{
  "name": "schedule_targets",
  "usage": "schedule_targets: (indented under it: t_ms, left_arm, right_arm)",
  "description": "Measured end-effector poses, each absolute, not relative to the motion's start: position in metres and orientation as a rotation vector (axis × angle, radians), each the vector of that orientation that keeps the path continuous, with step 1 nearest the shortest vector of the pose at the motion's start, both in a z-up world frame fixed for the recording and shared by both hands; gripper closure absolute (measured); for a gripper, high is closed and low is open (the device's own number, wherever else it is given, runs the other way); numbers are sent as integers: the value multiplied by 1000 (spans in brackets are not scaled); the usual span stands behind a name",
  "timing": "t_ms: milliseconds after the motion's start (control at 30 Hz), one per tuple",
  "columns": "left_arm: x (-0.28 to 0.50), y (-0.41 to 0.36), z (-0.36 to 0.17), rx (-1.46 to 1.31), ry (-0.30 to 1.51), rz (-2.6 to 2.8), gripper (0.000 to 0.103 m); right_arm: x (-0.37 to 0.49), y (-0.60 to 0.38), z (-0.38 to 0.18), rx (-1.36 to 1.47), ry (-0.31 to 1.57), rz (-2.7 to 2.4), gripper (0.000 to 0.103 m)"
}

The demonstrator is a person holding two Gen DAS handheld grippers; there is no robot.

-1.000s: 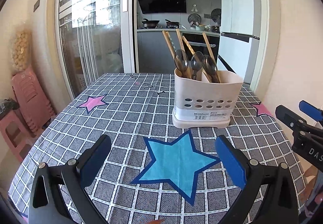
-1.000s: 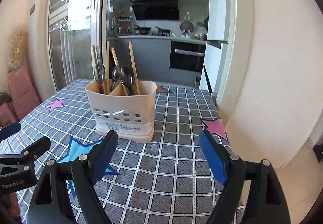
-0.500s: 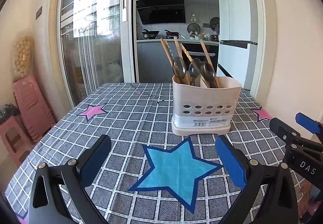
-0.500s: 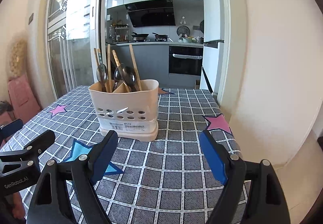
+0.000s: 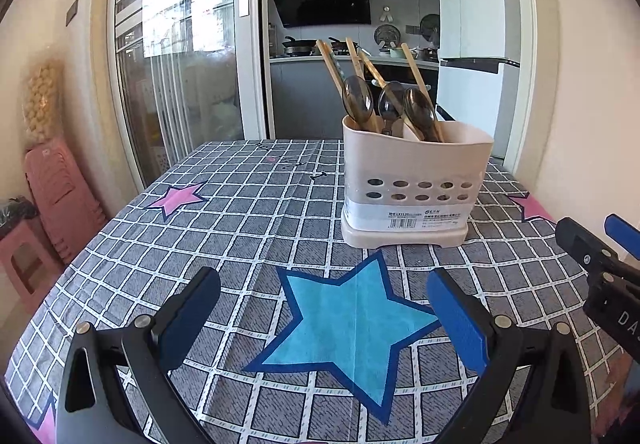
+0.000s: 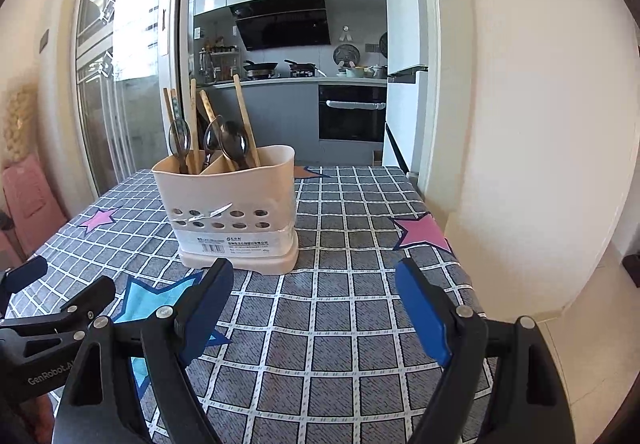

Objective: Organize utensils

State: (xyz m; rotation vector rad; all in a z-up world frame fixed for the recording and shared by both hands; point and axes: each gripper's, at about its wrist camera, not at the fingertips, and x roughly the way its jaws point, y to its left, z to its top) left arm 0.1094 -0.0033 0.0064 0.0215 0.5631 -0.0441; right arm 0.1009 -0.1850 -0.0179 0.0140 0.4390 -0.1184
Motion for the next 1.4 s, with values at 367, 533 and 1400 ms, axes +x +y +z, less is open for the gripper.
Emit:
schedule_targets:
  t_ms: [367, 533, 1400]
  left_arm:
    - [111, -2, 6, 18, 572, -48, 0]
    - [113, -1, 6, 15, 577, -51, 0]
    - [116, -1, 6, 15, 589, -52, 0]
  right_arm:
    - [103, -181, -19, -1, 447, -108, 18]
    - [105, -180, -17, 4, 449, -110, 18]
    - [112, -182, -16, 19, 478, -115, 18]
